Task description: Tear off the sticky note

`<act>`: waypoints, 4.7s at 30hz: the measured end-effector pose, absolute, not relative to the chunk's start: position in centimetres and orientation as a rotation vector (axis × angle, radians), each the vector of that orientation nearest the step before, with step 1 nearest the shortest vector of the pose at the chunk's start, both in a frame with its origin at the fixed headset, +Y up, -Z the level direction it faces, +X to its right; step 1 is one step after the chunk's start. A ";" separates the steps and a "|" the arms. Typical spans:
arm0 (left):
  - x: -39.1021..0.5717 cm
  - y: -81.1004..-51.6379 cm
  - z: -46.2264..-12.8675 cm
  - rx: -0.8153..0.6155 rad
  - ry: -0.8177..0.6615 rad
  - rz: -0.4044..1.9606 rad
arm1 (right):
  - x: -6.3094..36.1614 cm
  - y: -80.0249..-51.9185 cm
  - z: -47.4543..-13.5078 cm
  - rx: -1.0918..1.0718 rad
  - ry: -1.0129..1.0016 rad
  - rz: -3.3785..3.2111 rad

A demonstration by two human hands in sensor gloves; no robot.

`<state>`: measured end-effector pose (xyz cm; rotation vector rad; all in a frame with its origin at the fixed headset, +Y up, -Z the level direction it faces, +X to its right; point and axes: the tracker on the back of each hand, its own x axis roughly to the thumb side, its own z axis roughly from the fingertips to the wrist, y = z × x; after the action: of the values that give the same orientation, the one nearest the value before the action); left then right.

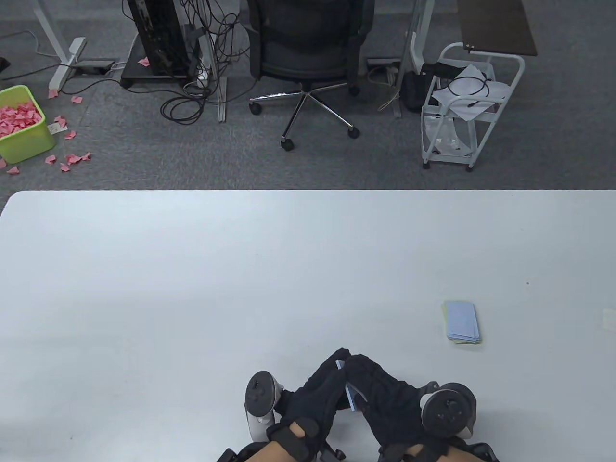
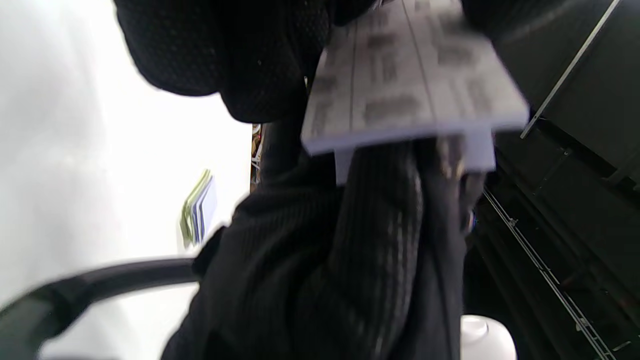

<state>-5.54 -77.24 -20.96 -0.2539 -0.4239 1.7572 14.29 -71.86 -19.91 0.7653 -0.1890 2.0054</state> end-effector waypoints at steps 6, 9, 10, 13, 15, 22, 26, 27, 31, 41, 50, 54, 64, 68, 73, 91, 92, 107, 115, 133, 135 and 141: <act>-4.9 -77.4 -20.8 -0.278 -0.397 1.863 | 13.2 -72.0 -19.4 0.820 -0.257 2.096; -5.4 -77.0 -20.9 -0.180 -0.370 1.818 | 12.6 -71.7 -19.2 0.877 -0.324 2.146; -5.5 -76.8 -20.9 -0.164 -0.358 1.816 | 12.5 -71.6 -19.1 0.888 -0.330 2.140; -5.7 -76.5 -20.8 -0.140 -0.344 1.814 | 12.5 -71.5 -19.0 0.914 -0.352 2.138; -5.7 -76.5 -20.9 -0.131 -0.343 1.812 | 12.5 -71.5 -18.8 0.918 -0.358 2.136; -5.9 -76.3 -20.9 -0.120 -0.330 1.843 | 12.5 -71.3 -18.5 0.928 -0.391 2.131; -6.0 -76.3 -21.1 -0.130 -0.312 1.875 | 12.6 -71.2 -18.4 0.939 -0.408 2.123; -6.1 -76.3 -21.1 -0.132 -0.296 1.887 | 12.6 -71.2 -18.3 0.944 -0.412 2.122; -6.7 -76.7 -21.6 -0.152 -0.217 1.919 | 12.4 -71.0 -18.1 0.982 -0.413 2.101; -9.7 -77.9 -22.8 -0.230 -0.171 1.920 | 16.7 -71.2 -20.6 0.802 -0.212 1.941; -12.1 -78.4 -23.1 -0.207 -0.116 1.884 | 24.6 -72.3 -25.5 0.462 -0.200 2.229; -11.7 -77.9 -23.1 -0.213 -0.146 1.883 | 27.8 -71.8 -26.7 0.426 -0.379 2.564; -11.4 -77.2 -23.2 -0.207 -0.177 1.878 | 33.7 -74.2 -30.3 0.073 -0.292 2.699; -11.4 -77.3 -23.3 -0.200 -0.178 1.862 | 33.4 -74.6 -31.3 0.073 -0.231 2.721; -11.3 -77.3 -23.3 -0.191 -0.178 1.857 | 32.9 -74.7 -32.4 0.052 -0.160 2.782; -11.3 -77.0 -23.4 -0.171 -0.201 1.827 | 33.6 -75.0 -32.5 0.109 0.175 2.750; -11.3 -77.0 -23.4 -0.172 -0.202 1.827 | 33.5 -74.9 -32.4 0.121 0.193 2.752; -11.0 -77.1 -23.3 -0.177 -0.218 1.810 | 30.5 -75.7 -34.5 -0.049 0.147 2.883; -11.1 -77.2 -23.4 -0.179 -0.207 1.807 | 30.5 -76.9 -34.8 -0.044 0.373 2.838; -11.5 -77.4 -23.3 -0.181 -0.186 1.799 | 31.4 -78.8 -34.2 -0.063 0.617 2.669; -11.5 -77.4 -23.2 -0.183 -0.186 1.798 | 31.5 -78.8 -34.2 -0.077 0.617 2.665; -11.6 -77.1 -23.0 -0.174 -0.201 1.789 | 31.7 -79.1 -34.4 -0.094 0.662 2.641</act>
<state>-11.58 -77.14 -22.97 -0.1740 -0.2012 1.7895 31.70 -79.07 -34.39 -0.0944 0.6619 2.6414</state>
